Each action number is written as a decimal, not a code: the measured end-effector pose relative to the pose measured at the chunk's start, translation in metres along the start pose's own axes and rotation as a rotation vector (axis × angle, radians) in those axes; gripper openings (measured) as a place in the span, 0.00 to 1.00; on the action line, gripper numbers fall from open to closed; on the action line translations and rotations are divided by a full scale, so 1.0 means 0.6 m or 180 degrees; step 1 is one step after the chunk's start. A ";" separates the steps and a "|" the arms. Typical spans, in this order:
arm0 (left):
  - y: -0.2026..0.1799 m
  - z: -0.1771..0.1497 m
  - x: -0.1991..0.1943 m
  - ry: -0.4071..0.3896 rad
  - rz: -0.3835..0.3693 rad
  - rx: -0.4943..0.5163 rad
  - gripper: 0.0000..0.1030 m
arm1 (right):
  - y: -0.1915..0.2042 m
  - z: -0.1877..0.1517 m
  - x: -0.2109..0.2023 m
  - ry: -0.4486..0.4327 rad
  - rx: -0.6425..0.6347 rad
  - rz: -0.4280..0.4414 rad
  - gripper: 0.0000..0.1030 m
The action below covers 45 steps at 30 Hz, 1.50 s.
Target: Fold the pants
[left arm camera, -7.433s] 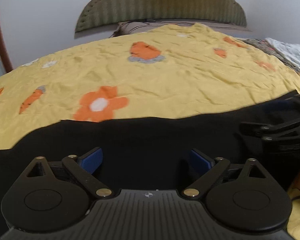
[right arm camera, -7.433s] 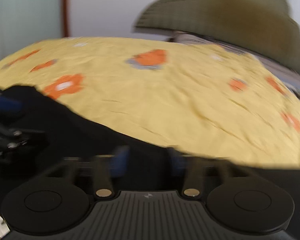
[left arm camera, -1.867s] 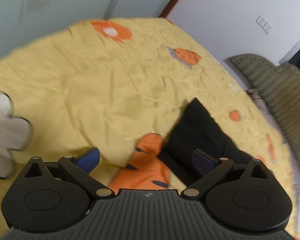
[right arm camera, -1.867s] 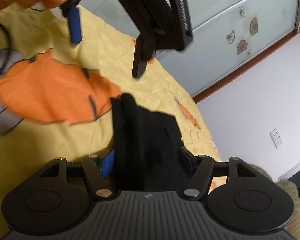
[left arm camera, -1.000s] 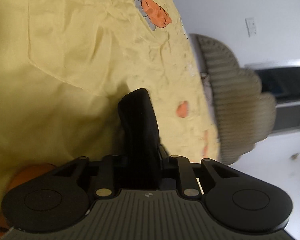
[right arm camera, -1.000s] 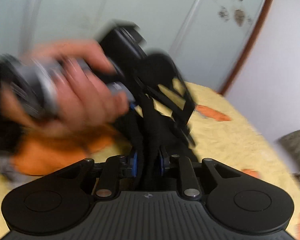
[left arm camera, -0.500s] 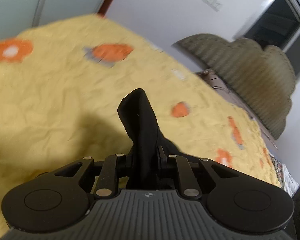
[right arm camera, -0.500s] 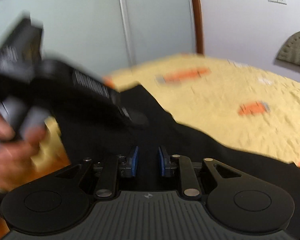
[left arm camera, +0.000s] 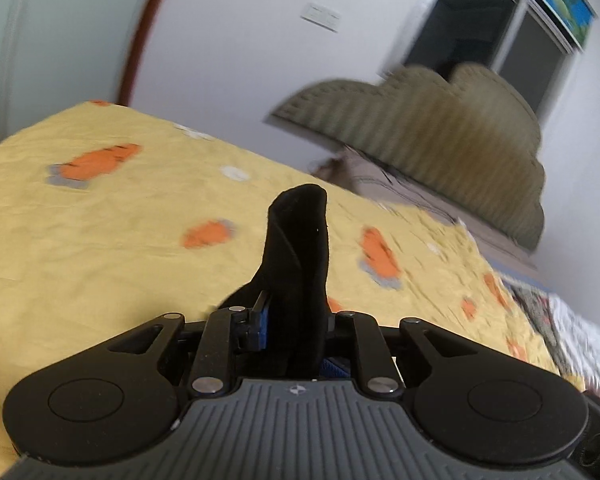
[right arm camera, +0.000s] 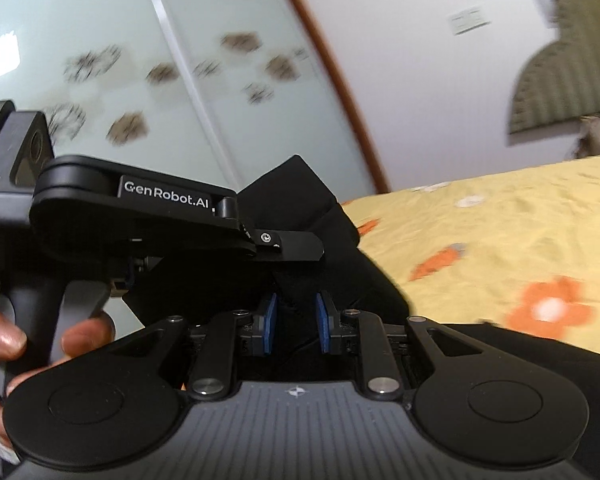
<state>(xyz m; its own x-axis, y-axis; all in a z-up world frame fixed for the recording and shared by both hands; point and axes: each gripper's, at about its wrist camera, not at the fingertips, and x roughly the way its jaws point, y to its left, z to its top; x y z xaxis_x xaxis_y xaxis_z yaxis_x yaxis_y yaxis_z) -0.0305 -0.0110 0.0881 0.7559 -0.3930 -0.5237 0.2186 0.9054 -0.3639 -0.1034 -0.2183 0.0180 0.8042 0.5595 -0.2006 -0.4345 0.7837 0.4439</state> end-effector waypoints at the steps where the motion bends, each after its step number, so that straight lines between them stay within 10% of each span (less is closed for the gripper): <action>1: -0.022 -0.009 0.015 0.0068 -0.0027 0.0030 0.21 | -0.012 -0.002 -0.022 -0.0045 0.0031 -0.0057 0.20; 24: -0.299 -0.199 0.199 0.0865 -0.0329 0.0799 0.22 | -0.254 -0.084 -0.263 -0.0274 0.1062 -0.1275 0.20; 31: -0.312 -0.210 0.220 0.1211 -0.0767 0.0677 0.62 | -0.273 -0.087 -0.301 -0.0266 0.0999 -0.1759 0.24; 34: -0.289 -0.186 0.190 0.1115 -0.0953 0.0666 0.70 | -0.274 -0.091 -0.339 -0.0392 0.0895 -0.2327 0.52; 40: -0.215 -0.123 0.179 0.0537 -0.0042 0.1169 0.83 | -0.266 -0.065 -0.333 -0.0496 0.0750 -0.2042 0.57; 45: -0.150 -0.106 0.241 0.0731 0.0589 0.1563 0.82 | -0.252 -0.039 -0.218 0.0053 0.0135 -0.1855 0.58</action>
<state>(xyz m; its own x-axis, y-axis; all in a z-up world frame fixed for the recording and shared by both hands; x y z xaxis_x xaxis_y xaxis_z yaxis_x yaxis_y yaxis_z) 0.0198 -0.1593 -0.0038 0.6674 -0.1958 -0.7185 0.3978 0.9094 0.1216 -0.1524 -0.4038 -0.0432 0.8990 0.0435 -0.4358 0.0948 0.9521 0.2906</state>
